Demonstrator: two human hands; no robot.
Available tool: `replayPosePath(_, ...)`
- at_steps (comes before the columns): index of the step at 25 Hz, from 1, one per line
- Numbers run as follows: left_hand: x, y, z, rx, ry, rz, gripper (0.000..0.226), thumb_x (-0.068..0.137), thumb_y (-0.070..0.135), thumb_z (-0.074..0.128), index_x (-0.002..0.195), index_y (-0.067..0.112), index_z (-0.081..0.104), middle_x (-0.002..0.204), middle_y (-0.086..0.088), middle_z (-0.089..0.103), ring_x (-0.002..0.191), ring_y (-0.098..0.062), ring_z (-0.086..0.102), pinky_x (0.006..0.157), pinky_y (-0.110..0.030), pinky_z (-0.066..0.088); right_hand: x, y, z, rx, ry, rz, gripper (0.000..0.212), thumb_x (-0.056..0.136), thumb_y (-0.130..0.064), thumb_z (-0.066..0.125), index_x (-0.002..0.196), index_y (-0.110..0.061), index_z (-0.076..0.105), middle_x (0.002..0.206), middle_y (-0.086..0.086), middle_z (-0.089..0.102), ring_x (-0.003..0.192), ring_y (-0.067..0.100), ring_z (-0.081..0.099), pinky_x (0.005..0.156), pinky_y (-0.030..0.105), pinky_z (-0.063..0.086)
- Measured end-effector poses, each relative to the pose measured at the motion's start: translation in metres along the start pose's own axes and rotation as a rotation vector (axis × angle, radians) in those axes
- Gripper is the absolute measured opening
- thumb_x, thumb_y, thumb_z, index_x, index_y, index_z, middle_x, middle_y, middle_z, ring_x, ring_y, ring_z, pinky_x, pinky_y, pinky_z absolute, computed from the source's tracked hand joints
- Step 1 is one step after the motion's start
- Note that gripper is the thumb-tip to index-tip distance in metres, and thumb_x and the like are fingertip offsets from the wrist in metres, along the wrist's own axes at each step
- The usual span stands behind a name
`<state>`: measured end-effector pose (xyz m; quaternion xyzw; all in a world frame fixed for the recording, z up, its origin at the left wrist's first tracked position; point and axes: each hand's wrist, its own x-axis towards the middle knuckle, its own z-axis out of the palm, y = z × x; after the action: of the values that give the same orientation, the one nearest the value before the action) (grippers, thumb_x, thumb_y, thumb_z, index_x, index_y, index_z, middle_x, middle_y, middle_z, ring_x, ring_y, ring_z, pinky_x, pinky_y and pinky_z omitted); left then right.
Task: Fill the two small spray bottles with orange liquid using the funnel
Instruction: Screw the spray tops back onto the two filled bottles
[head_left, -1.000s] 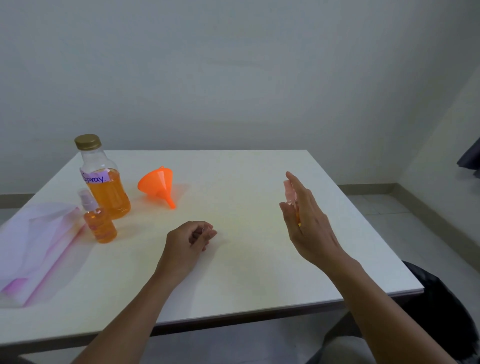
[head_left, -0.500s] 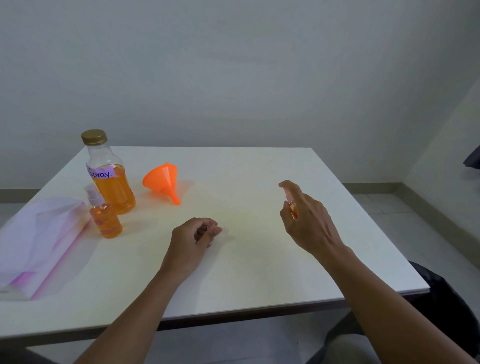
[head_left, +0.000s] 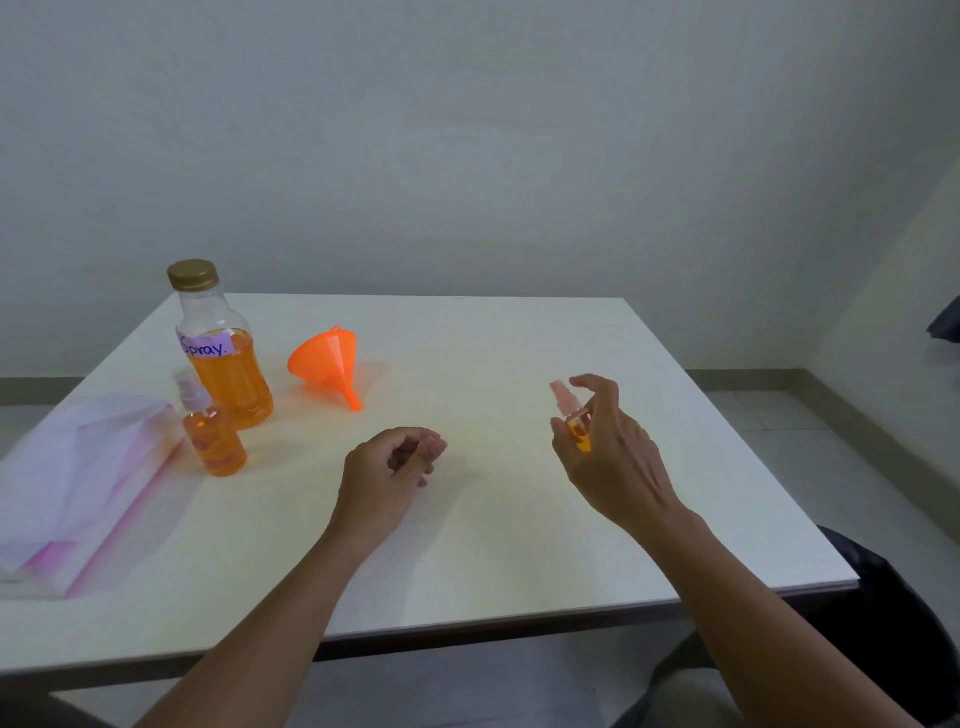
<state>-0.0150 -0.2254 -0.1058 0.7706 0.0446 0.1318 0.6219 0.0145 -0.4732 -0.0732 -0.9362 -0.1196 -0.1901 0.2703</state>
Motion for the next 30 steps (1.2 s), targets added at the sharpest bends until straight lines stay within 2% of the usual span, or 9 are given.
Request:
replayPosePath(2,0.004,0.019,0.008,-0.050,0.005,0.020,0.015,0.089,0.031,0.070,0.093,0.017,0.075,0.074,-0.002,0.073,0.064,-0.011,0.067,0.060,-0.015,0.052,-0.006,-0.006,-0.001,0.125,-0.044,0.006,0.044,0.096,-0.044,0.061,0.129,-0.033,0.034,0.112,-0.005,0.061,0.078,0.018,0.066,0.069,0.040,0.060)
replayPosePath(6,0.012,0.060,0.031,-0.178,-0.047,-0.001,0.024,0.087,0.040,0.070,0.097,0.019,0.076,0.077,0.001,0.074,0.070,-0.017,0.070,0.070,-0.027,0.059,-0.017,-0.018,0.002,0.200,-0.036,-0.071,0.050,0.090,-0.049,0.068,0.132,-0.033,0.046,0.119,-0.019,0.053,0.093,0.011,0.063,0.079,0.023,0.058)
replayPosePath(11,0.009,0.076,0.046,-0.163,-0.139,-0.008,0.027,0.085,0.041,0.070,0.098,0.019,0.077,0.074,0.000,0.074,0.060,-0.005,0.061,0.064,-0.020,0.053,-0.020,-0.023,-0.001,0.237,0.004,-0.109,0.054,0.086,-0.049,0.070,0.133,-0.030,0.053,0.117,-0.022,0.054,0.094,0.008,0.060,0.081,0.013,0.049)
replayPosePath(14,0.007,0.077,0.049,-0.147,-0.164,-0.004,0.026,0.084,0.039,0.072,0.098,0.017,0.078,0.072,0.002,0.073,0.059,-0.003,0.059,0.063,-0.020,0.052,-0.021,-0.022,-0.005,0.287,0.035,-0.066,0.054,0.080,-0.052,0.071,0.128,-0.028,0.060,0.109,-0.021,0.060,0.086,0.007,0.061,0.074,0.005,0.046)
replayPosePath(19,0.011,0.083,0.051,-0.099,-0.236,0.043,0.021,0.086,0.035,0.072,0.095,0.017,0.079,0.077,0.003,0.075,0.056,-0.004,0.054,0.065,-0.021,0.050,-0.020,-0.018,-0.003,0.344,0.196,-0.118,0.042,0.080,-0.043,0.080,0.116,-0.023,0.072,0.095,-0.019,0.067,0.079,-0.001,0.064,0.070,0.006,0.050)
replayPosePath(21,0.010,0.083,0.051,-0.104,-0.289,0.057,0.021,0.087,0.034,0.071,0.092,0.016,0.080,0.082,0.000,0.076,0.058,-0.006,0.050,0.066,-0.020,0.049,-0.019,-0.016,-0.001,0.353,0.215,-0.128,0.038,0.080,-0.039,0.082,0.112,-0.022,0.074,0.091,-0.018,0.069,0.075,-0.003,0.063,0.068,0.006,0.050)
replayPosePath(23,0.010,0.081,0.050,-0.108,-0.309,0.061,0.021,0.088,0.034,0.070,0.089,0.016,0.080,0.078,0.003,0.074,0.058,-0.008,0.047,0.064,-0.019,0.047,-0.019,-0.015,0.000,0.364,0.210,-0.135,0.036,0.079,-0.037,0.083,0.110,-0.020,0.075,0.089,-0.016,0.069,0.075,-0.002,0.063,0.067,0.007,0.050)
replayPosePath(26,0.014,0.079,0.046,-0.044,-0.314,0.064,0.021,0.088,0.038,0.070,0.090,0.019,0.080,0.080,0.004,0.074,0.059,-0.008,0.054,0.066,-0.025,0.051,-0.017,-0.016,-0.001,0.389,0.141,-0.103,0.042,0.077,-0.042,0.083,0.113,-0.024,0.071,0.090,-0.018,0.068,0.078,-0.001,0.064,0.067,0.007,0.050)
replayPosePath(30,0.018,0.082,0.030,-0.034,-0.249,0.060,0.018,0.090,0.030,0.070,0.103,0.019,0.077,0.093,0.003,0.078,0.080,-0.014,0.074,0.083,-0.032,0.059,-0.011,-0.021,0.000,0.468,-0.041,-0.045,0.068,0.069,-0.057,0.079,0.129,-0.039,0.052,0.104,-0.023,0.064,0.093,0.004,0.065,0.078,0.010,0.053)
